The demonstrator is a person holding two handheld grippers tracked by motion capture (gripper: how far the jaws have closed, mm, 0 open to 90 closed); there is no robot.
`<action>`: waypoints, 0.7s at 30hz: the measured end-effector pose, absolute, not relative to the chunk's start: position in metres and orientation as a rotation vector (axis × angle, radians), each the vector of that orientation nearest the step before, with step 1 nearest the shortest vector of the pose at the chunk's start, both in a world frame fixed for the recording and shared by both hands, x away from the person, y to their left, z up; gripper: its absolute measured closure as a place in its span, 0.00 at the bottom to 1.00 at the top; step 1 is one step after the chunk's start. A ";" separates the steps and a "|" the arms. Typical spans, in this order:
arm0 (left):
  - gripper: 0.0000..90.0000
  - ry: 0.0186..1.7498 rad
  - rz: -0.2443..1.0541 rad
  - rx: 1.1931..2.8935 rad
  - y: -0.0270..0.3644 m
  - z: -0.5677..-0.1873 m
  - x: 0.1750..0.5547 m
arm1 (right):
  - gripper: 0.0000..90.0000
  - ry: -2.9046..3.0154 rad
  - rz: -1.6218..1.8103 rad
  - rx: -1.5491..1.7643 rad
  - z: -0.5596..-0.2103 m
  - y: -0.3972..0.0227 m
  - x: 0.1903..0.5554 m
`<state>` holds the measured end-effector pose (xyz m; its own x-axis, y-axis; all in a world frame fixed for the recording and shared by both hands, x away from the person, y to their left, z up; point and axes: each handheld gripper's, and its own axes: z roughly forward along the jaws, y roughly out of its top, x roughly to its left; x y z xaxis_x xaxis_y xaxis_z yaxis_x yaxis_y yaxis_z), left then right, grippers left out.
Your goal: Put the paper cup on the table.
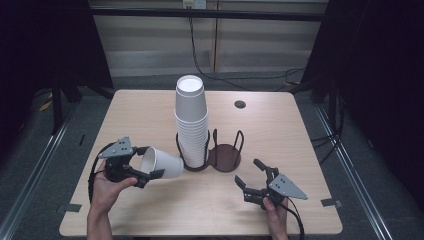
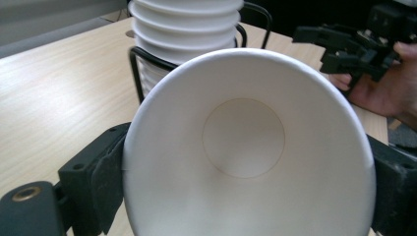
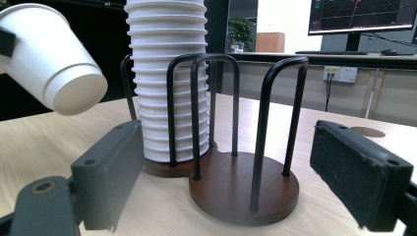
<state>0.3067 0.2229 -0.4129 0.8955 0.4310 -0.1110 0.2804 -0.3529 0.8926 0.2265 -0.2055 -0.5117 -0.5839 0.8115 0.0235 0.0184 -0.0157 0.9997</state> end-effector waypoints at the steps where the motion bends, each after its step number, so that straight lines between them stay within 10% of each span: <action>1: 0.10 0.526 0.172 1.959 0.224 -0.412 0.308 | 0.15 1.654 1.664 0.872 -0.512 -0.206 0.226; 21: 0.10 0.637 0.256 2.042 0.241 -0.387 0.345 | 0.15 1.653 1.664 0.871 -0.512 -0.206 0.226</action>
<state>0.3448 0.2407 -0.3875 0.8425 0.5338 -0.0724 0.3357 -0.4152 0.8455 0.2264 -0.2055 -0.5117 -0.5840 0.8114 0.0230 0.0176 -0.0156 0.9997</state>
